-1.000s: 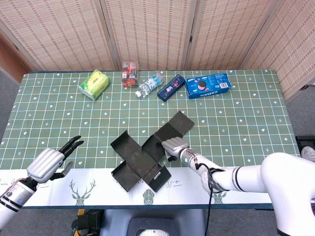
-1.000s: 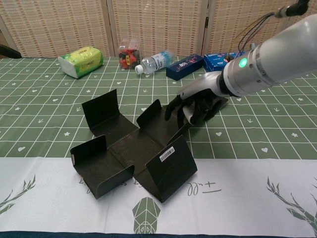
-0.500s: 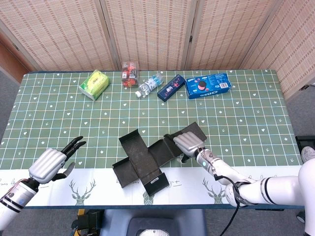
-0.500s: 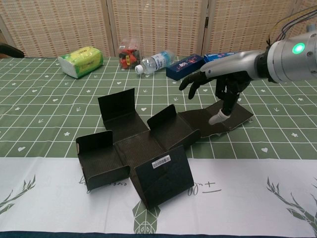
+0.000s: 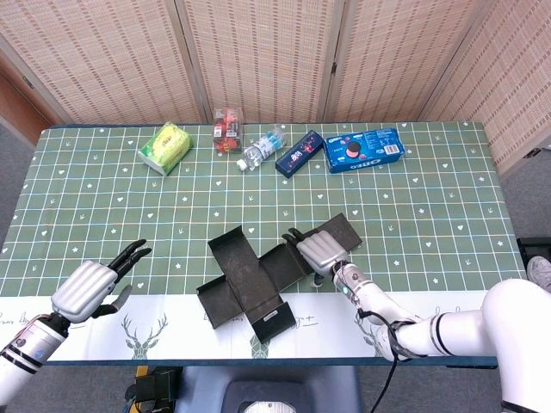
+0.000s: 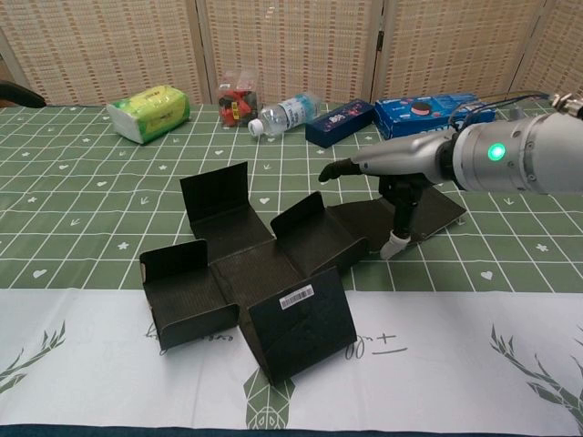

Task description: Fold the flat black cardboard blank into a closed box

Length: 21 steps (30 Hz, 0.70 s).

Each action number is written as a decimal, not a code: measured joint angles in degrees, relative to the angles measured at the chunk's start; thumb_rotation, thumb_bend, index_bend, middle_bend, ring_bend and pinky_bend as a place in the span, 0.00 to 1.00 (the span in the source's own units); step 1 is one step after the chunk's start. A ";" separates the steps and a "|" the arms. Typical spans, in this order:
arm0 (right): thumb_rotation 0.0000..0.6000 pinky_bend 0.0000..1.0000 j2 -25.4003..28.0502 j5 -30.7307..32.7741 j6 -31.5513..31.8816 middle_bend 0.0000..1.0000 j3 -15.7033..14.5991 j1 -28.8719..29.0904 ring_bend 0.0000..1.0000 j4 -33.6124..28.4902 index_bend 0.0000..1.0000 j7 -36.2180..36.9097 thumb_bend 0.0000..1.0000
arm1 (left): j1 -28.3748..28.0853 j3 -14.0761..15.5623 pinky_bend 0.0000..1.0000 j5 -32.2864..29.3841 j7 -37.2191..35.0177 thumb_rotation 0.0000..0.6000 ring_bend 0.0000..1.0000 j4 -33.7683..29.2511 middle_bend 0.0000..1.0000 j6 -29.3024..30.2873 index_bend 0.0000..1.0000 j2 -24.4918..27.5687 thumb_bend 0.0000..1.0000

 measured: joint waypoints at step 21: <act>1.00 1.00 -13.72 3.62 7.92 0.06 6.66 -2.73 0.77 6.31 0.00 -6.86 0.00 | 0.02 -0.25 0.86 0.07 -0.85 1.00 0.66 2.02 0.00 0.13 0.00 0.10 0.57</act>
